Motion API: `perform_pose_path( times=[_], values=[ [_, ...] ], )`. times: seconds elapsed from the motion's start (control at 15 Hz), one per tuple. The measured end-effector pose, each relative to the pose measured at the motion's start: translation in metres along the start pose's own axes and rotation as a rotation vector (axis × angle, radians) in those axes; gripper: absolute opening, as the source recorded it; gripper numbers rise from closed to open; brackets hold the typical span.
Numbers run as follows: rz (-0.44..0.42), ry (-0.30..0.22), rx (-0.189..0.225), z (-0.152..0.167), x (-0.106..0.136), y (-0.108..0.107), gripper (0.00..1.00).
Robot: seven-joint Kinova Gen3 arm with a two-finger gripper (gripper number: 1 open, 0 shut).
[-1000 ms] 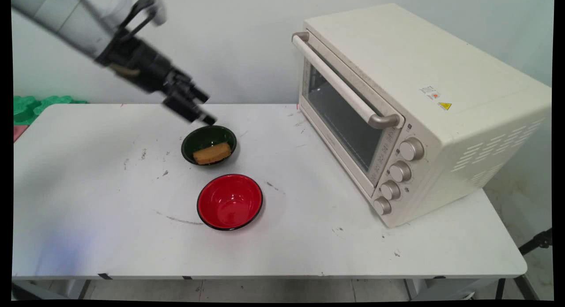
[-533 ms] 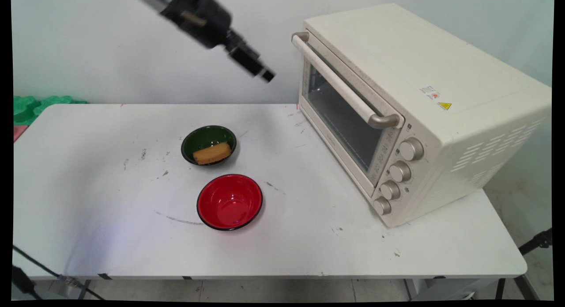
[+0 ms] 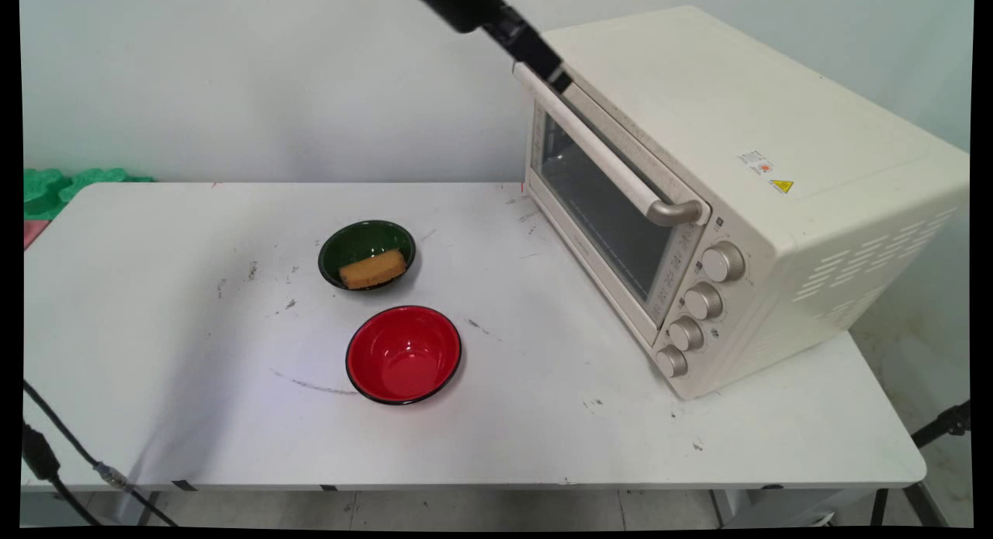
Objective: Open the oven
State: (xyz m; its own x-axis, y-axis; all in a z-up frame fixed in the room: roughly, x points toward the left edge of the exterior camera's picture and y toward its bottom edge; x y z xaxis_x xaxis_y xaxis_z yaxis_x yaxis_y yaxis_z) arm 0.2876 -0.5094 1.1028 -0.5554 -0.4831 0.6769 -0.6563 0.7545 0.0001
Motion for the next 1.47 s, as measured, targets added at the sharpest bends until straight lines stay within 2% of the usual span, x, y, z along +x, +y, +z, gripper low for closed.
perform_pose_path(
  times=[0.2, 0.6, 0.67, 1.0, 1.47],
  values=[
    [0.012, 0.001, 0.006, 0.016, 0.018, 0.003, 1.00],
    [0.047, -0.010, 0.019, 0.038, 0.039, 0.006, 1.00],
    [0.052, -0.014, 0.022, 0.041, 0.041, 0.006, 0.00],
    [0.076, -0.039, 0.029, 0.051, 0.046, 0.006, 0.00],
    [0.103, -0.105, 0.041, 0.062, 0.046, 0.007, 0.00]
  ],
)
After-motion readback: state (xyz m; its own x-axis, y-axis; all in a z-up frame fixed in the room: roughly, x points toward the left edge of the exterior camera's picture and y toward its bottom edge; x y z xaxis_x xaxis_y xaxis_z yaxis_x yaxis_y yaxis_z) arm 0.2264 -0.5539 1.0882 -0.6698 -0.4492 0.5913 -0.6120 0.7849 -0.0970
